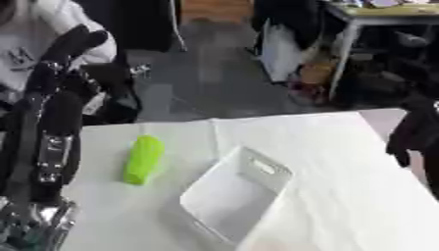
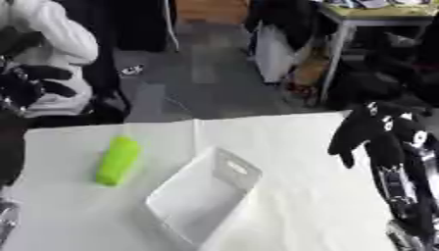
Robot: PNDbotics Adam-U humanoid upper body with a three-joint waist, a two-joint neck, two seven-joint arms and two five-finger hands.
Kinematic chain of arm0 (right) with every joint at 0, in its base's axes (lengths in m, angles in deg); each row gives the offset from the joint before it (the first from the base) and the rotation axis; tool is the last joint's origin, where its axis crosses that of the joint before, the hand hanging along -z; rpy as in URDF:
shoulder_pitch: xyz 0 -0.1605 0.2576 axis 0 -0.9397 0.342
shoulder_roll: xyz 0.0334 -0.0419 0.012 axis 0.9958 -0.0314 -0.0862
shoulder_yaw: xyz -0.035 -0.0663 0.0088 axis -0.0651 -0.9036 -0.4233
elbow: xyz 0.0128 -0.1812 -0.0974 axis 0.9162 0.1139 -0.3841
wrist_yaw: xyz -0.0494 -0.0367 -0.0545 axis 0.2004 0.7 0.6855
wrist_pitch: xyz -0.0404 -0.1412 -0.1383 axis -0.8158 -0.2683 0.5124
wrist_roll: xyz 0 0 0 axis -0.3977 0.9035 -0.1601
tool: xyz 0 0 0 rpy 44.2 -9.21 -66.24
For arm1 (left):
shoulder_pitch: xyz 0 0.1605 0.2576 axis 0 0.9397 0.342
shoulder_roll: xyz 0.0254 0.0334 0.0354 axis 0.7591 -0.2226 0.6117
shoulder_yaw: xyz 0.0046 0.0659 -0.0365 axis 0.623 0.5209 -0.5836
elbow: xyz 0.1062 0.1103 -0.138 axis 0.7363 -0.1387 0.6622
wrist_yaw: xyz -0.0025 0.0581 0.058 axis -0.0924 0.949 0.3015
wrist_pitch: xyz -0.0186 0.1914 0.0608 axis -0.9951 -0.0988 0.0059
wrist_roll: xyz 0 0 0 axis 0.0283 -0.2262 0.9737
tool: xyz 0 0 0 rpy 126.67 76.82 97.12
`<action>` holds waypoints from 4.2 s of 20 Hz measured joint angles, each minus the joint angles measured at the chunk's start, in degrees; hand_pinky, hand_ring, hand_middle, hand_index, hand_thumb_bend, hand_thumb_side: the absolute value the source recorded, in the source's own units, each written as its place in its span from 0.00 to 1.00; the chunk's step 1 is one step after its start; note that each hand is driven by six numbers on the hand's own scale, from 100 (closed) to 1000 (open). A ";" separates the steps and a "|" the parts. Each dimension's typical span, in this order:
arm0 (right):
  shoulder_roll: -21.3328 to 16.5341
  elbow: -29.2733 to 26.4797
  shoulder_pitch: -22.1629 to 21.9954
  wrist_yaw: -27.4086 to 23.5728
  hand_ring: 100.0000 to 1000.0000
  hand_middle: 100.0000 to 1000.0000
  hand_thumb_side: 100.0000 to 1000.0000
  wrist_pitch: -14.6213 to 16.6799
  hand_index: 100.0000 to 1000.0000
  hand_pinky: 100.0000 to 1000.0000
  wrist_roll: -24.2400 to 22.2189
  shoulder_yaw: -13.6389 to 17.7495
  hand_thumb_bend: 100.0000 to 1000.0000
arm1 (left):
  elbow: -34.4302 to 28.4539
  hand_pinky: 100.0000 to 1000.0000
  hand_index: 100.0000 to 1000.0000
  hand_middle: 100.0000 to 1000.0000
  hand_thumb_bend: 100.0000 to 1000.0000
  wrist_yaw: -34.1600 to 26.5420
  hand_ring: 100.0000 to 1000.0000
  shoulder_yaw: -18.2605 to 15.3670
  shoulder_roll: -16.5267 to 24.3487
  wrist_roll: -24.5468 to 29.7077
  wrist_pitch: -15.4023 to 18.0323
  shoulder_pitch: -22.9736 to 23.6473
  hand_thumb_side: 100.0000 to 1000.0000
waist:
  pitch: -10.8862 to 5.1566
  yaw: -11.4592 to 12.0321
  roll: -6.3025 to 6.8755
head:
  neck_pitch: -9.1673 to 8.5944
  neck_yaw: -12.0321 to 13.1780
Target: Pick up objects on the table and place them in the box.
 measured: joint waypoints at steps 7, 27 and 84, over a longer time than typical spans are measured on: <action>0.00 0.00 -0.01 0.01 0.33 0.40 0.64 -0.06 0.46 0.05 -0.35 0.00 0.00 | 0.00 0.53 0.95 0.84 0.45 0.55 0.60 -0.08 0.00 0.05 -0.14 0.00 0.86 | 0.00 0.00 0.00 | -0.01 0.01; -0.04 0.00 -1.02 -0.57 0.33 0.40 0.64 -2.21 0.46 0.05 -1.67 -0.02 0.00 | 16.93 0.29 0.81 0.88 0.50 35.43 0.61 2.40 18.83 27.12 -21.40 -9.22 1.00 | -3.56 -2.70 2.48 | 1.47 0.61; -0.04 0.00 -0.47 -1.52 0.33 0.40 0.65 -2.58 0.46 0.05 -4.03 -0.70 0.00 | 60.63 0.23 0.62 0.62 0.55 49.95 0.57 7.79 15.76 67.56 -11.07 -27.17 1.00 | -4.23 -4.73 3.03 | 2.00 2.54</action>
